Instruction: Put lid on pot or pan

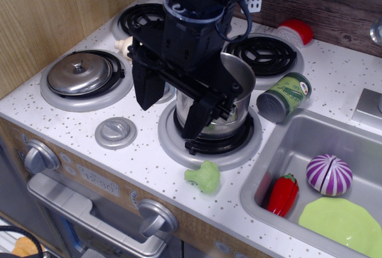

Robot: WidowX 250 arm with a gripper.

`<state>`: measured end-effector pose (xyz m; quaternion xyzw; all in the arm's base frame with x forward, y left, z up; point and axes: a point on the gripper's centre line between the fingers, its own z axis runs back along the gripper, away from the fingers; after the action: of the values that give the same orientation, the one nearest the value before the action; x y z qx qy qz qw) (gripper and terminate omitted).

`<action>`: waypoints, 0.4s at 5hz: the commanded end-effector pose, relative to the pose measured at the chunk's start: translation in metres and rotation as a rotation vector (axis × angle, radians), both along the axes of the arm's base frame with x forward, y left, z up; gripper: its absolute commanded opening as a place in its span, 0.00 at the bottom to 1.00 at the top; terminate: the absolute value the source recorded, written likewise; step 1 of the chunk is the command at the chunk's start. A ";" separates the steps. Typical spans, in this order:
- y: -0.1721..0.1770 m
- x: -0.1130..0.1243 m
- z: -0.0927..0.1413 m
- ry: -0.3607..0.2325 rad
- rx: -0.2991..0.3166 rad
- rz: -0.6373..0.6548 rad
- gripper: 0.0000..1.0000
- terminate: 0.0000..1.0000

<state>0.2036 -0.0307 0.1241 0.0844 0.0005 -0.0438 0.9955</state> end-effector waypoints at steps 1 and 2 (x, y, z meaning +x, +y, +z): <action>0.000 0.000 0.000 0.000 0.000 0.000 1.00 0.00; 0.031 0.007 0.009 0.002 0.025 -0.021 1.00 0.00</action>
<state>0.2115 0.0186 0.1270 0.0998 0.0091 -0.0637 0.9929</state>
